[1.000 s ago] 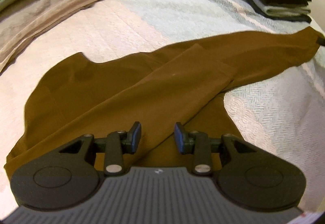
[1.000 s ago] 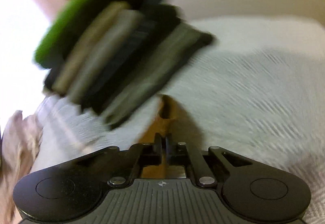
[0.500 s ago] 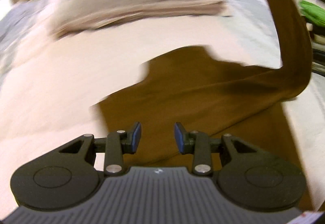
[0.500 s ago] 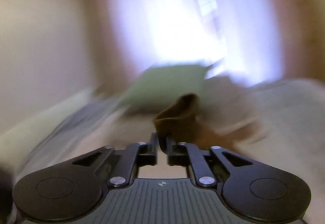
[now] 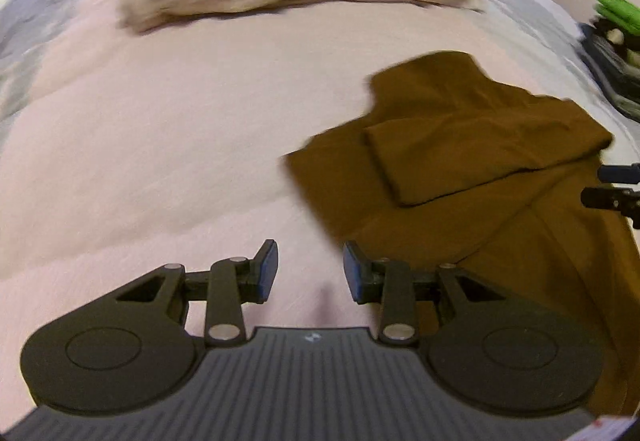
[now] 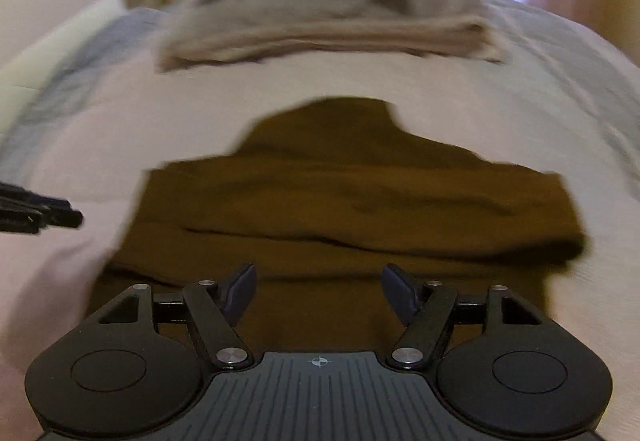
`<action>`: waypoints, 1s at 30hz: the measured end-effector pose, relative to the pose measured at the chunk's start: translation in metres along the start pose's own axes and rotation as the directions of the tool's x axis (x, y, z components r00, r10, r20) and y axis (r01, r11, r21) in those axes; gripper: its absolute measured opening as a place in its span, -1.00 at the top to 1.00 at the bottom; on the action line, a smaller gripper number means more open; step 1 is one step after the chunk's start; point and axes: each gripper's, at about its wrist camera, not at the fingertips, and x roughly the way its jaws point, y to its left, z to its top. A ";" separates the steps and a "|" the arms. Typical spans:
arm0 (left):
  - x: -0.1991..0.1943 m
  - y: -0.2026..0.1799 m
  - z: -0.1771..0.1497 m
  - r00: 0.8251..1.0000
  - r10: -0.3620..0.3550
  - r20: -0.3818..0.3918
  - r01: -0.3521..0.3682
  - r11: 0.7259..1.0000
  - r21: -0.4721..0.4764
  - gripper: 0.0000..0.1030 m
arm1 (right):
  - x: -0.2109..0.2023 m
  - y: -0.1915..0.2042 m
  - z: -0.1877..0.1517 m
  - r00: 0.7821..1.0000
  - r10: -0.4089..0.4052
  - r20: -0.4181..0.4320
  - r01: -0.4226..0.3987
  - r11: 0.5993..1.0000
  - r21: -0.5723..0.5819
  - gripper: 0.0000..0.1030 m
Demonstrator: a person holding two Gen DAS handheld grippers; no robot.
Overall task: Fold large clothes
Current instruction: 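Grasp the side edge of the shirt body with the left gripper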
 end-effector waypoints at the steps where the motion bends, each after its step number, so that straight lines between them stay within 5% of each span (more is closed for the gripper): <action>1: 0.009 0.001 0.005 0.999 -0.043 -0.002 0.043 0.999 -0.030 0.41 | 0.001 -0.012 0.003 1.000 -0.027 -0.006 0.027 1.000 0.006 -0.30; 6: 0.053 -0.011 0.031 0.986 -0.167 -0.001 0.164 0.968 -0.191 0.42 | 0.008 -0.057 0.007 0.995 -0.100 -0.020 0.101 0.994 0.034 -0.30; 13: 0.114 -0.032 0.035 0.980 -0.178 -0.085 0.146 0.946 -0.291 0.49 | 0.000 -0.104 -0.004 0.988 -0.151 -0.012 0.152 0.987 0.046 -0.30; 15: 0.115 -0.038 0.036 0.982 -0.169 -0.083 0.137 0.944 -0.301 0.95 | 0.001 -0.116 -0.006 0.985 -0.174 -0.016 0.174 0.984 0.039 -0.30; 21: 0.071 -0.041 0.056 0.983 -0.182 0.023 0.179 0.928 -0.327 1.00 | 0.008 -0.140 -0.008 0.970 -0.240 -0.023 0.240 0.971 -0.020 -0.30; 26: 0.011 -0.034 0.099 0.958 -0.192 0.215 0.251 0.921 -0.298 1.00 | 0.024 -0.160 -0.004 0.979 -0.205 -0.009 0.205 0.979 0.014 -0.31; 30: -0.016 -0.012 0.108 0.962 -0.090 0.256 0.168 0.938 -0.303 1.00 | 0.035 -0.169 -0.003 0.976 -0.216 -0.014 0.217 0.976 0.037 -0.31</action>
